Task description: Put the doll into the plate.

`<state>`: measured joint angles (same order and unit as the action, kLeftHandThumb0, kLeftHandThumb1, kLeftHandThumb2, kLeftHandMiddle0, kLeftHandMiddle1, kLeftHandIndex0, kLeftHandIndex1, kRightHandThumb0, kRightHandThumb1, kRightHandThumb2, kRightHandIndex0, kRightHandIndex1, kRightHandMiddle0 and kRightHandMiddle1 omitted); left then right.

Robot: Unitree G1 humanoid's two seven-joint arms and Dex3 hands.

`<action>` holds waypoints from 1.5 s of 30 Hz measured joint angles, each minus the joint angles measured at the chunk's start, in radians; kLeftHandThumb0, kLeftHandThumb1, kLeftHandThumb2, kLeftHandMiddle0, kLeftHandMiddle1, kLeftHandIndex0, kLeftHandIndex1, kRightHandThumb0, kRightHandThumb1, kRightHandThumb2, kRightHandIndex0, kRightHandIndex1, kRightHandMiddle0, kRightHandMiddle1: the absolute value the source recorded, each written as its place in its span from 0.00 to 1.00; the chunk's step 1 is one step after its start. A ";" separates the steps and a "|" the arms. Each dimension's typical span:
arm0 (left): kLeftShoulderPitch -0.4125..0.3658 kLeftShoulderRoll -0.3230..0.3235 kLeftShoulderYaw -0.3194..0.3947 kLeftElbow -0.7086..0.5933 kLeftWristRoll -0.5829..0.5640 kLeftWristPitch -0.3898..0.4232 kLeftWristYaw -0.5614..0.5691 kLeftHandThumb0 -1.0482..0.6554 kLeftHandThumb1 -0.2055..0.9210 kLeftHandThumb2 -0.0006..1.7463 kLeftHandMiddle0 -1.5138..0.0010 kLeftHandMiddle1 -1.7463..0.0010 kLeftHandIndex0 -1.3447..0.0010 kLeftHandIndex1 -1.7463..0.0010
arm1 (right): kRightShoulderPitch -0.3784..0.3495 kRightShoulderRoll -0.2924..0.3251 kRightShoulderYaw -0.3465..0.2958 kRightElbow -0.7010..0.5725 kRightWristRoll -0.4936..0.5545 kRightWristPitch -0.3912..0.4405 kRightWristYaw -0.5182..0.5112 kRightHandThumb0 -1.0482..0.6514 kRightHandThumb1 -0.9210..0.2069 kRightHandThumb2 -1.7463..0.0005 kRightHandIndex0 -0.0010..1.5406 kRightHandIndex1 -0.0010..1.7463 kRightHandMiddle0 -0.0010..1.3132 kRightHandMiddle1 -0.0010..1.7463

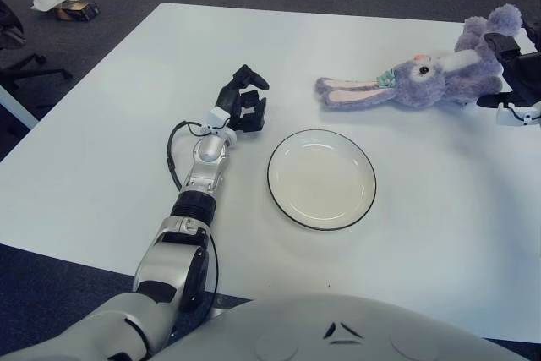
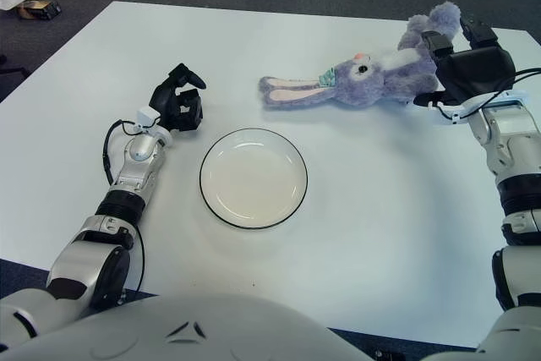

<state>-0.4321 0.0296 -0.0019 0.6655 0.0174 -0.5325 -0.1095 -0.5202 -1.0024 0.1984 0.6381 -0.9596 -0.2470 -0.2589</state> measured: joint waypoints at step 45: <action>-0.007 -0.004 -0.005 0.014 -0.001 -0.036 0.000 0.38 0.68 0.58 0.33 0.00 0.68 0.00 | -0.269 0.128 0.281 0.394 -0.015 0.063 -0.098 0.00 0.00 0.87 0.00 0.00 0.00 0.14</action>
<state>-0.4395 0.0256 -0.0065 0.6795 0.0164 -0.5686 -0.1096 -0.7896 -0.8743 0.4795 1.0318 -0.9746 -0.1840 -0.3571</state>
